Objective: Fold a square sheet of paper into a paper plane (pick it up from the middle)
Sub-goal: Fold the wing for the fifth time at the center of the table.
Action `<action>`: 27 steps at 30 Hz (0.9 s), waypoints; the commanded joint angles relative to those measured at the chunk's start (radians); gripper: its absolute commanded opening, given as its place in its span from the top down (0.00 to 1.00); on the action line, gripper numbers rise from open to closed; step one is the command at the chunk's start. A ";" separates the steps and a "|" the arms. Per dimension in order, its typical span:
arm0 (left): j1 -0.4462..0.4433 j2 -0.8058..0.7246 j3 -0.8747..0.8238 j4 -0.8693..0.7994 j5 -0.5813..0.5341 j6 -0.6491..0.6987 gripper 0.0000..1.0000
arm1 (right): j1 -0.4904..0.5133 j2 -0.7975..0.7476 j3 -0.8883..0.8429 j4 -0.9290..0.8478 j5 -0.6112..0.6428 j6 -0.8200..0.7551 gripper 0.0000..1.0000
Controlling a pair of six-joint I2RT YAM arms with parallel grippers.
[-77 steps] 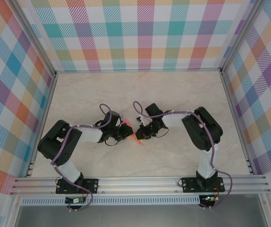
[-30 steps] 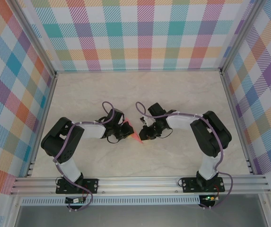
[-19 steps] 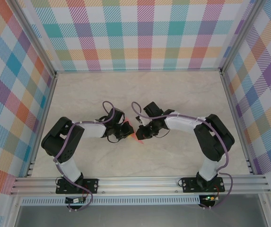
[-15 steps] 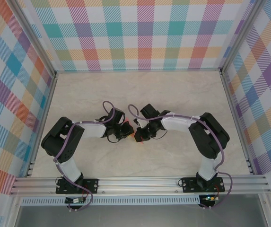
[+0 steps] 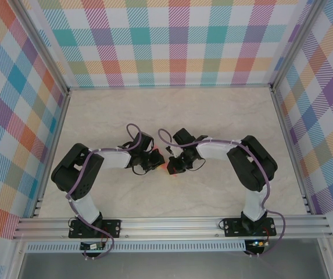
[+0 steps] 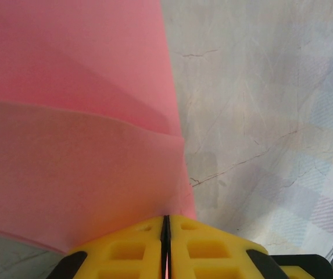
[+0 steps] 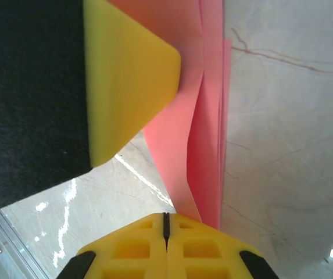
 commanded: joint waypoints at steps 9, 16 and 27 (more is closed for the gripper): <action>-0.003 0.073 -0.021 -0.143 -0.140 0.029 0.90 | -0.019 0.009 -0.052 -0.015 0.004 -0.023 0.99; -0.002 0.080 -0.009 -0.170 -0.153 0.035 0.90 | -0.033 0.013 -0.057 -0.015 0.001 -0.032 0.99; -0.002 0.106 0.003 -0.228 -0.192 0.050 0.91 | -0.068 -0.007 -0.156 0.001 -0.069 -0.065 1.00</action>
